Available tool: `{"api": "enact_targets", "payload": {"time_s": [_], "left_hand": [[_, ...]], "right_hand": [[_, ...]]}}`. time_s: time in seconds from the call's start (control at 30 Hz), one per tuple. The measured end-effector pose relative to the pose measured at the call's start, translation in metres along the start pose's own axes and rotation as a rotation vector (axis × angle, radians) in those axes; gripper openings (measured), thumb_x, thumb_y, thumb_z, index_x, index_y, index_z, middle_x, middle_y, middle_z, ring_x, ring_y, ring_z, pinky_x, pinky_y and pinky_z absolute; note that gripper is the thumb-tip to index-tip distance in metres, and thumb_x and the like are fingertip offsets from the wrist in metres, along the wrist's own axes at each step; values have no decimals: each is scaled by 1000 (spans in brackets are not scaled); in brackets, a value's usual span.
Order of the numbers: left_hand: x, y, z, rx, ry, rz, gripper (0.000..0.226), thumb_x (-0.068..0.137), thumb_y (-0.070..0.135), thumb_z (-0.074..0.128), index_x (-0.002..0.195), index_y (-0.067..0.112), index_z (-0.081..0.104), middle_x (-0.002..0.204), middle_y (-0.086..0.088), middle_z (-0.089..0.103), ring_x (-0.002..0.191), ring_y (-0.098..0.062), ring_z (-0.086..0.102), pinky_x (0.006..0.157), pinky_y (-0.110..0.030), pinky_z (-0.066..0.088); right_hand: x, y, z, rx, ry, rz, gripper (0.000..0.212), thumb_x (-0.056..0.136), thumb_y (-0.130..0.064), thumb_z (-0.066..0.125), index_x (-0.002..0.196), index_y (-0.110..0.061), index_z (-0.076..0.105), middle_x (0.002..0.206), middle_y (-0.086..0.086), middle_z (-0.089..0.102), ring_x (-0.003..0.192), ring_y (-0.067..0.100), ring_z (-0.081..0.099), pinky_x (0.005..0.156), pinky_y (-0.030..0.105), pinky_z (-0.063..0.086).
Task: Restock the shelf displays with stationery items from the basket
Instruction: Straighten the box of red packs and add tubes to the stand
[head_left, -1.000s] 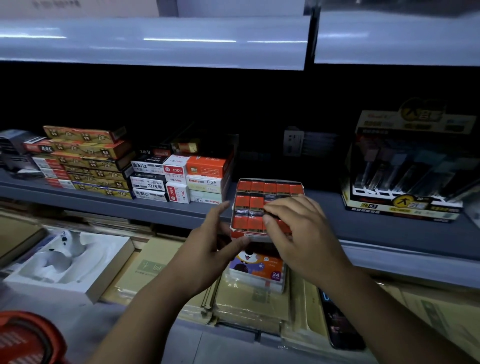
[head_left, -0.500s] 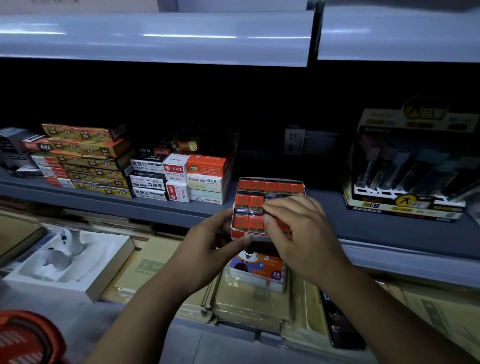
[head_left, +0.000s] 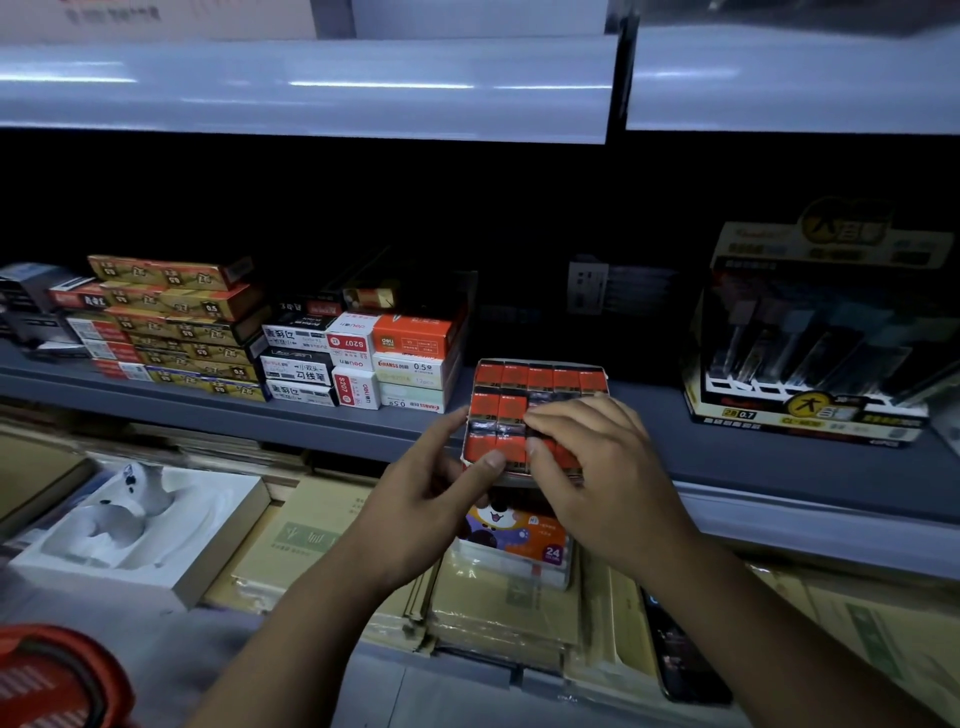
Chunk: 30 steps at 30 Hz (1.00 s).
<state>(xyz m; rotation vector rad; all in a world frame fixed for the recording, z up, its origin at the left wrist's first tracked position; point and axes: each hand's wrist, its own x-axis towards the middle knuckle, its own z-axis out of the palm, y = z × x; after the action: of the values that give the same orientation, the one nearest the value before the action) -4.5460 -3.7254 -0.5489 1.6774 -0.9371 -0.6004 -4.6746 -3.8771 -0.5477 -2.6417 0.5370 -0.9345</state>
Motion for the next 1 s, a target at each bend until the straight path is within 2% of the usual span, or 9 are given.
{"api": "enact_targets", "payload": {"time_s": [0.27, 0.47, 0.6, 0.67, 0.73, 0.77, 0.83, 0.9, 1.0], "left_hand": [[0, -4, -9, 61, -24, -16, 78, 78, 61, 68, 148, 45, 38, 82, -3, 71, 73, -13, 69, 67, -25, 51], [0, -5, -13, 125, 46, -5, 49, 81, 29, 82, 123, 42, 61, 87, 6, 69, 70, -7, 65, 68, -24, 52], [1, -4, -14, 200, 130, 25, 38, 79, 30, 83, 106, 49, 65, 94, 10, 66, 72, -11, 65, 69, -22, 54], [1, -4, -12, 195, 128, 16, 37, 80, 33, 82, 112, 44, 67, 91, 12, 68, 73, -13, 66, 69, -25, 55], [2, -4, -8, 227, 140, 24, 37, 82, 37, 79, 117, 42, 68, 96, 15, 68, 75, -13, 67, 69, -30, 58], [3, -4, -5, 245, 149, 35, 35, 83, 39, 78, 116, 44, 68, 100, 17, 67, 76, -12, 67, 70, -31, 59], [6, -2, 0, 253, 165, 50, 30, 85, 39, 77, 110, 50, 65, 102, 18, 65, 78, -7, 66, 68, -29, 57], [10, 0, 6, 259, 198, 56, 28, 86, 36, 77, 106, 52, 65, 97, 21, 67, 79, 1, 65, 67, -20, 52], [21, 3, 14, 290, 298, 45, 23, 84, 33, 80, 99, 46, 68, 84, 29, 69, 82, 8, 64, 68, -14, 49]], "right_hand": [[0, 1, -8, 11, -68, -17, 50, 97, -51, 42, 125, -21, 69, 124, -13, 65, 120, 7, 51, 111, 36, 34], [-4, 17, -32, 138, -231, 18, 66, 88, -71, 48, 142, -33, 53, 138, -28, 38, 131, -9, 29, 110, 30, 38], [-6, 28, -49, 87, -328, 86, 84, 75, -79, 53, 148, -39, 42, 146, -27, 25, 136, -4, 25, 111, 31, 39], [-8, 31, -54, 87, -307, 164, 95, 69, -81, 56, 151, -36, 36, 138, -25, 27, 125, -8, 32, 106, 24, 42], [-8, 29, -54, 106, -261, 257, 100, 68, -73, 68, 152, -33, 30, 127, -21, 30, 106, -11, 40, 88, 11, 40], [-9, 27, -53, 110, -240, 318, 100, 70, -68, 73, 152, -33, 29, 124, -17, 32, 99, -8, 43, 80, 9, 37], [-8, 25, -49, 100, -223, 418, 81, 74, -59, 79, 142, -29, 45, 116, -14, 46, 86, -1, 48, 70, 11, 35], [-5, 24, -46, 107, -207, 439, 47, 76, -53, 81, 114, -29, 65, 99, -16, 58, 74, -1, 54, 58, 11, 37], [5, 28, -43, 136, -177, 483, 32, 75, -51, 83, 90, -28, 68, 78, -14, 69, 66, -4, 62, 55, 14, 46]]}}
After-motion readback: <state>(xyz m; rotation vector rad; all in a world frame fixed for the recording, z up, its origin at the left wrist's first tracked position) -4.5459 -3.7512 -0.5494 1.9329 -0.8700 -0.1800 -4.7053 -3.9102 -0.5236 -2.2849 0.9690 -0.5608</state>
